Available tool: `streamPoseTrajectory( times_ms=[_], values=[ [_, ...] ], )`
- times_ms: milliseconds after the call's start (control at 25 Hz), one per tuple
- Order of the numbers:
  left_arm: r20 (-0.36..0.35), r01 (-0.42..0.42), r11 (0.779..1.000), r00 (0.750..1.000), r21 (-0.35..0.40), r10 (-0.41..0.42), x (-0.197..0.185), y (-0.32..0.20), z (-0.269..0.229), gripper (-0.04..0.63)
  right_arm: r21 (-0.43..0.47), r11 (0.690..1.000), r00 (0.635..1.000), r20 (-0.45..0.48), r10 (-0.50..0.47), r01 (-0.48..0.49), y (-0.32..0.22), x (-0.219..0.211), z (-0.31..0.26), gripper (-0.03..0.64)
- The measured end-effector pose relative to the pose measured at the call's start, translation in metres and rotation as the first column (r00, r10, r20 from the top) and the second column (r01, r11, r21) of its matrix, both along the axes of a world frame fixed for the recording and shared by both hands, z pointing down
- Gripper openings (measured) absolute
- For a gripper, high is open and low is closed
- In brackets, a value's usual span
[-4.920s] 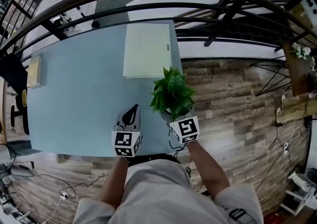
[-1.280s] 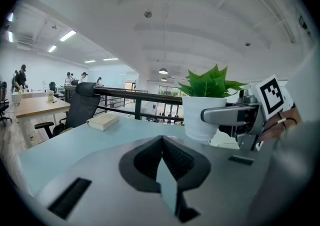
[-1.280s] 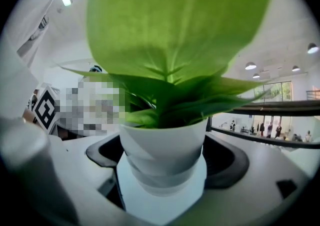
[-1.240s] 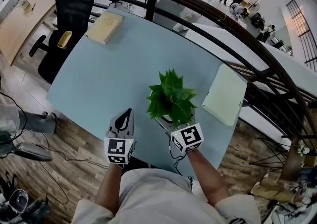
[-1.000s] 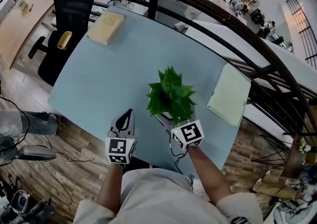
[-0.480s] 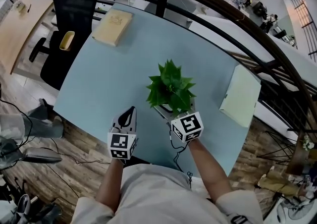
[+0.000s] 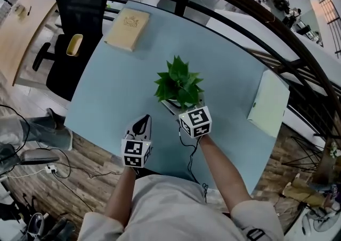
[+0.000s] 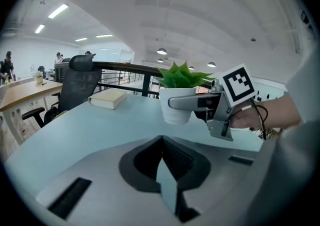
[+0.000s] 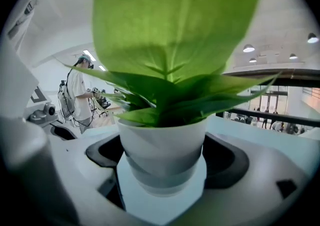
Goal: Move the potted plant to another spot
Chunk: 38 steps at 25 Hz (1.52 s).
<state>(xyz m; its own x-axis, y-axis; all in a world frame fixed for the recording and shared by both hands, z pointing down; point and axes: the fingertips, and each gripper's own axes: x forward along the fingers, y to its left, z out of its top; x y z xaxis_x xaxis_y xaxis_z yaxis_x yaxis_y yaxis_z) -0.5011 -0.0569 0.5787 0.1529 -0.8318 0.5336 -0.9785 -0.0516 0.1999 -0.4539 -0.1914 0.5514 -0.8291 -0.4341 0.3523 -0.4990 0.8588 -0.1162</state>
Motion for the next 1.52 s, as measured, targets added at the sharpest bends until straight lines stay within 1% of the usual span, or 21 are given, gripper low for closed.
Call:
streamPoseTrajectory(
  times_ms=[160,280,480,640,800,1040,1280,1520],
  values=[
    [-0.023,0.0,1.0,1.0,-0.031,0.0,-0.005,0.001,0.014,0.011,-0.015,1.0,0.999,-0.04,-0.009,0.008,-0.009,-0.018,0.024,0.491],
    [-0.024,0.004,0.999,1.0,-0.05,-0.005,-0.012,0.003,0.022,0.011,-0.044,0.999,0.999,-0.049,-0.006,0.004,-0.014,-0.027,0.038,0.491],
    [-0.039,0.017,0.997,0.999,-0.073,-0.02,-0.02,0.005,0.034,0.011,-0.061,0.998,0.997,-0.082,-0.002,-0.003,-0.02,-0.033,0.057,0.491],
    [-0.06,0.023,0.995,0.998,-0.093,-0.029,-0.02,0.004,0.043,0.011,-0.098,0.995,0.993,-0.115,0.002,-0.014,-0.024,-0.033,0.074,0.491],
    [-0.062,0.004,0.995,0.998,-0.102,-0.01,-0.018,0.003,0.047,0.011,-0.121,0.992,0.994,-0.104,0.026,-0.039,-0.028,-0.032,0.077,0.492],
    [-0.063,-0.015,0.994,0.998,-0.108,0.009,-0.015,0.001,0.052,0.011,-0.116,0.992,0.995,-0.099,0.032,-0.043,-0.026,-0.029,0.078,0.494],
    [-0.065,-0.031,0.993,0.998,-0.117,0.023,-0.015,0.002,0.055,0.011,-0.05,0.998,0.988,-0.154,0.017,-0.025,-0.013,-0.025,0.084,0.499],
    [-0.064,-0.037,0.992,0.997,-0.119,0.029,-0.012,0.002,0.056,0.011,-0.029,0.999,0.982,-0.187,0.028,-0.034,-0.007,-0.018,0.093,0.503]
  ],
)
